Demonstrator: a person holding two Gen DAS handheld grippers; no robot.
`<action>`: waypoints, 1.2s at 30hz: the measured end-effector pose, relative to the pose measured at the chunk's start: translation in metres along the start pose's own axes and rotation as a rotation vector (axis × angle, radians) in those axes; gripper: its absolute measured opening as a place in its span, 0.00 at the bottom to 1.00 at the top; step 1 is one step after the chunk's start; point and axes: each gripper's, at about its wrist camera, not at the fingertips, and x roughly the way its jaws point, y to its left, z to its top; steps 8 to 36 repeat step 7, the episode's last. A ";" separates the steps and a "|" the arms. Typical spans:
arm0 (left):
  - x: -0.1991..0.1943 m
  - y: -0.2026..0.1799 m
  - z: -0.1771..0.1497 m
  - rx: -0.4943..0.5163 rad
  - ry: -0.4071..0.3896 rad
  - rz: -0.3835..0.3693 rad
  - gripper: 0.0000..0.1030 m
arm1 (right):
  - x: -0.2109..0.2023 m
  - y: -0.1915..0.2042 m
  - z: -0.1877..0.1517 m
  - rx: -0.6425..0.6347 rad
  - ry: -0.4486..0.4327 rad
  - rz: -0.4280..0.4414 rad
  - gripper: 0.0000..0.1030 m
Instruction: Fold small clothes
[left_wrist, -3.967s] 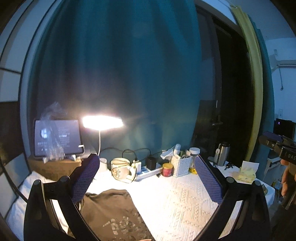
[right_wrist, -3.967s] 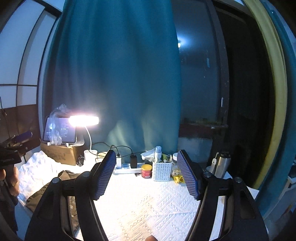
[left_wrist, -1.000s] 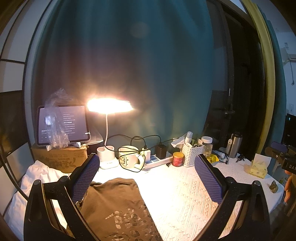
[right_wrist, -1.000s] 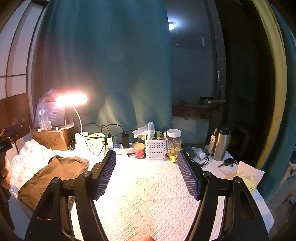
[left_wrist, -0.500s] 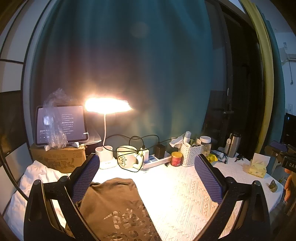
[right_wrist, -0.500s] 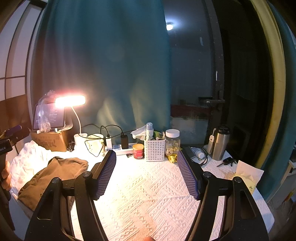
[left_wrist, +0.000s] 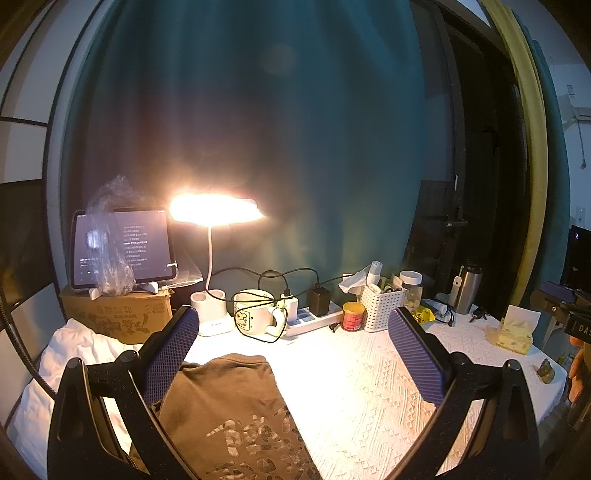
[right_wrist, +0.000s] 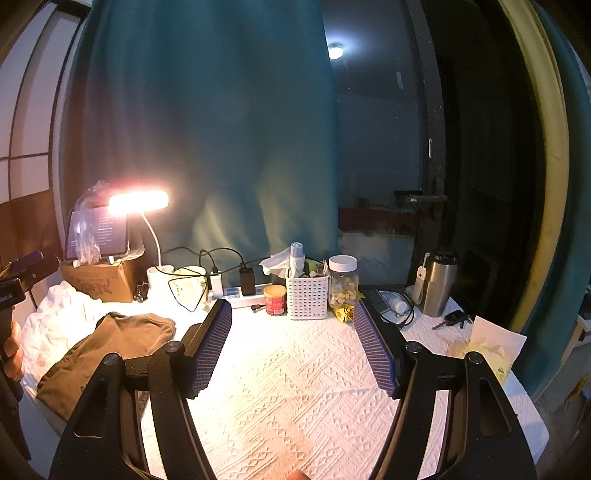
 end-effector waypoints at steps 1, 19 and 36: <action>0.000 0.000 0.000 0.001 -0.001 -0.001 0.98 | 0.000 0.000 0.000 0.000 -0.001 0.000 0.70; 0.001 0.000 -0.001 -0.002 0.006 -0.010 0.98 | 0.000 0.000 0.000 0.000 0.000 -0.001 0.70; 0.001 0.000 -0.001 -0.002 0.006 -0.010 0.98 | 0.000 0.000 0.000 0.000 0.000 -0.001 0.70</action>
